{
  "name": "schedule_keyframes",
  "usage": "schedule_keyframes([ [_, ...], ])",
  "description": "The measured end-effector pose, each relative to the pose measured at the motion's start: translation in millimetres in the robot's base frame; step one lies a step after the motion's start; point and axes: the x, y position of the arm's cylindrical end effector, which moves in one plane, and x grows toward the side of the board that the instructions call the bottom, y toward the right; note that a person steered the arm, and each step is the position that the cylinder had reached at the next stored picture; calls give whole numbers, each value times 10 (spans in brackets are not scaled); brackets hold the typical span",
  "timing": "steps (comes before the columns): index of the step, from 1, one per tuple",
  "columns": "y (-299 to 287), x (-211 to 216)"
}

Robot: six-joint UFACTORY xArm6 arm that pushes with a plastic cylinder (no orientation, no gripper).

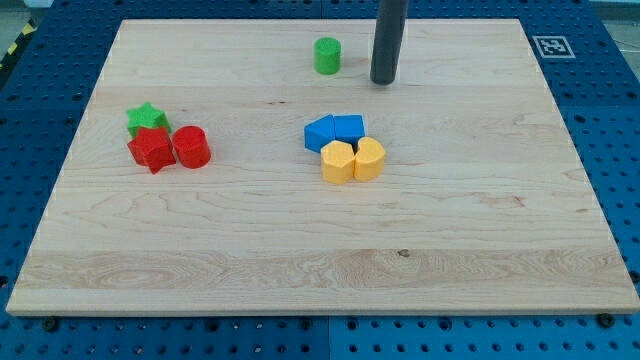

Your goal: Move the green circle diagonal to the green star

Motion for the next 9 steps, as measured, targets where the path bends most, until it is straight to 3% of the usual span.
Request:
schedule_keyframes([
  [1, -375, -100],
  [2, -1132, 81],
  [3, -1269, 117],
  [5, -106, 8],
  [6, -187, -355],
  [7, -733, -486],
  [9, -1755, -4],
])
